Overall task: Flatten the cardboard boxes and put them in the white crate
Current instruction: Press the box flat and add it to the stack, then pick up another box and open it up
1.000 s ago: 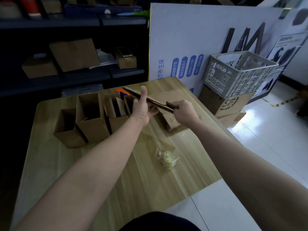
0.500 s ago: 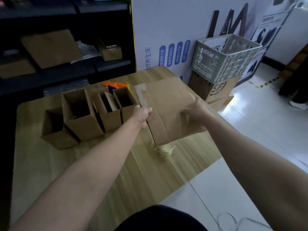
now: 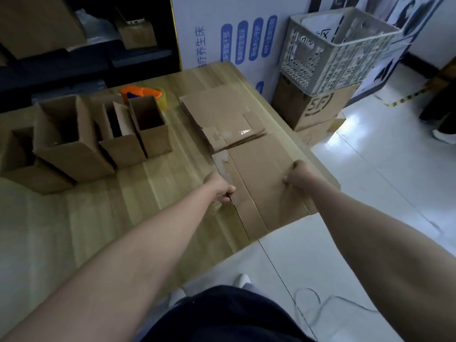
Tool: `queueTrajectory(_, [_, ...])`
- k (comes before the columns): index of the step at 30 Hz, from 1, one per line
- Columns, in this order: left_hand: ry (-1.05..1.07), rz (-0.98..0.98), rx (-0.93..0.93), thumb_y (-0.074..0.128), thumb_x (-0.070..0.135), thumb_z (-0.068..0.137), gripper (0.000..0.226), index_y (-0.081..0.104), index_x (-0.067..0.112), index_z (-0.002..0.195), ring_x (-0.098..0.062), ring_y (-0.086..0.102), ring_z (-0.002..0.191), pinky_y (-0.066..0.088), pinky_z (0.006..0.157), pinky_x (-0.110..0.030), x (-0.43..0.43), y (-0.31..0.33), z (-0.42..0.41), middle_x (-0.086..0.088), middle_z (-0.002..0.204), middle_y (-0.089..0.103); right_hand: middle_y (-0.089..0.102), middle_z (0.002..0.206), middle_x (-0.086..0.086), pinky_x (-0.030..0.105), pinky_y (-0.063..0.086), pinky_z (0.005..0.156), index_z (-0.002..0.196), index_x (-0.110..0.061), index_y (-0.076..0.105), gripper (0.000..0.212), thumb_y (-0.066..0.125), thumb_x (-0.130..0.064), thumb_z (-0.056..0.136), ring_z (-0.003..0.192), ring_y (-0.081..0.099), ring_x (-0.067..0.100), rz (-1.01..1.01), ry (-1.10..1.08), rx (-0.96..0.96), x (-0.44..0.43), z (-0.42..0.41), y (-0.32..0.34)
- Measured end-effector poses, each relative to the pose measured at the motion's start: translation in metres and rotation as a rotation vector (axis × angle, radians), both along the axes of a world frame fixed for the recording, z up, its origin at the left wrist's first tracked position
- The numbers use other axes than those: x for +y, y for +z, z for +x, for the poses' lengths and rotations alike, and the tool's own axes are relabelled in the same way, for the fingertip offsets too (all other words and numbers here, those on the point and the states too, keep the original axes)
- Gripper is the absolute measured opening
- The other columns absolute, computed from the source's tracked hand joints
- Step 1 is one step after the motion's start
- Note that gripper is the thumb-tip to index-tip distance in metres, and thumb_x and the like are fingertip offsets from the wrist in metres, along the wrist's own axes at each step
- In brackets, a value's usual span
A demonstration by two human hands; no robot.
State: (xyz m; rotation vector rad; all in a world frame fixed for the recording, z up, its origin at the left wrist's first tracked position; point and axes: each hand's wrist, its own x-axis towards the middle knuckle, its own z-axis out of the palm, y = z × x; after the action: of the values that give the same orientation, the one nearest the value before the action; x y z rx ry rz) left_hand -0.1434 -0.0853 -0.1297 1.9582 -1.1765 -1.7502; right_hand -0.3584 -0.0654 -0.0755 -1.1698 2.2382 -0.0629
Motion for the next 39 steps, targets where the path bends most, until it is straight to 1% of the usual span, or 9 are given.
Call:
queueTrajectory(5, [0.039, 0.090, -0.016, 0.062, -0.008, 0.083, 0.012, 0.056, -0.002, 0.091, -0.019, 0.060, 0.066, 0.054, 0.044, -0.023, 0.007, -0.018, -0.041, -0.015, 0.098, 0.058, 0.054, 0.118, 0.014, 0.040, 0.048, 0.091, 0.125, -0.006, 0.047, 0.043, 0.062, -0.019, 0.087, 0.106, 0.054, 0.029, 0.038, 0.111, 0.042, -0.015, -0.037, -0.023])
queueTrajectory(9, [0.127, 0.101, 0.015, 0.058, -0.004, 0.088, 0.017, 0.055, -0.002, 0.105, -0.030, 0.061, 0.102, 0.055, 0.053, -0.023, 0.005, -0.025, -0.057, -0.015, 0.119, 0.052, 0.050, 0.131, 0.017, 0.038, 0.044, 0.093, 0.136, -0.003, 0.040, 0.050, 0.055, -0.017, 0.091, 0.117, 0.051, 0.032, 0.072, 0.195, 0.032, -0.027, -0.050, -0.043])
queueTrajectory(12, [0.147, 0.106, 0.016, 0.056, 0.000, 0.091, 0.033, 0.049, -0.005, 0.122, -0.031, 0.059, 0.107, 0.057, 0.066, -0.030, -0.001, -0.025, -0.061, -0.018, 0.130, 0.048, 0.043, 0.139, 0.017, 0.039, 0.043, 0.100, 0.144, -0.004, 0.030, 0.058, 0.053, -0.009, 0.091, 0.124, 0.047, 0.033, 0.092, 0.195, -0.023, -0.035, -0.053, -0.051])
queueTrajectory(14, [0.126, 0.068, -0.050, 0.056, 0.004, 0.091, 0.031, 0.051, -0.004, 0.120, -0.028, 0.061, 0.095, 0.056, 0.069, -0.032, -0.006, -0.024, -0.059, -0.014, 0.119, 0.050, 0.046, 0.136, 0.018, 0.036, 0.043, 0.096, 0.138, -0.003, 0.037, 0.050, 0.050, -0.007, 0.090, 0.122, 0.048, 0.033, 0.053, 0.201, 0.002, -0.045, -0.052, -0.049])
queueTrajectory(17, [0.160, -0.067, -0.083, 0.054, 0.000, 0.089, 0.006, 0.059, 0.004, 0.087, -0.024, 0.056, 0.079, 0.049, 0.071, -0.030, -0.018, -0.014, -0.047, -0.012, 0.090, 0.054, 0.051, 0.129, 0.017, 0.035, 0.043, 0.091, 0.130, -0.003, 0.047, 0.041, 0.048, -0.005, 0.089, 0.116, 0.051, 0.032, -0.043, 0.250, -0.001, -0.067, -0.036, -0.034])
queueTrajectory(21, [0.146, -0.279, -0.192, 0.051, 0.007, 0.091, 0.017, 0.064, 0.011, 0.101, -0.025, 0.059, 0.088, 0.047, 0.075, -0.029, -0.031, 0.016, -0.012, -0.009, 0.096, 0.062, 0.059, 0.118, 0.014, 0.039, 0.048, 0.094, 0.121, -0.003, 0.057, 0.031, 0.052, -0.010, 0.091, 0.110, 0.058, 0.030, -0.201, 0.490, -0.001, -0.097, 0.020, -0.003])
queueTrajectory(24, [0.133, -0.447, -0.287, 0.049, 0.011, 0.093, 0.021, 0.064, 0.013, 0.109, -0.020, 0.058, 0.097, 0.044, 0.077, -0.026, -0.037, 0.043, 0.028, -0.003, 0.107, 0.062, 0.058, 0.126, 0.011, 0.030, 0.045, 0.088, 0.132, -0.008, 0.052, 0.042, 0.053, -0.012, 0.091, 0.114, 0.055, 0.028, -0.265, 0.589, -0.099, -0.112, 0.083, 0.021])
queueTrajectory(27, [0.135, -0.575, -0.388, 0.048, 0.006, 0.093, 0.021, 0.065, 0.009, 0.105, -0.021, 0.058, 0.100, 0.039, 0.078, -0.023, -0.039, 0.066, 0.076, -0.008, 0.110, 0.064, 0.061, 0.121, 0.014, 0.028, 0.045, 0.083, 0.126, -0.006, 0.056, 0.038, 0.056, -0.013, 0.089, 0.110, 0.057, 0.029, -0.357, 0.722, -0.137, -0.118, 0.152, 0.041])
queueTrajectory(39, [0.261, -0.829, -0.574, 0.047, 0.005, 0.093, 0.023, 0.068, 0.008, 0.102, -0.020, 0.059, 0.095, 0.044, 0.080, -0.026, -0.016, 0.092, 0.260, -0.009, 0.106, 0.066, 0.045, 0.141, 0.013, 0.039, 0.038, 0.106, 0.139, -0.011, 0.043, 0.051, 0.054, -0.007, 0.089, 0.132, 0.039, 0.029, -0.547, 1.011, -0.171, -0.113, 0.367, 0.050])
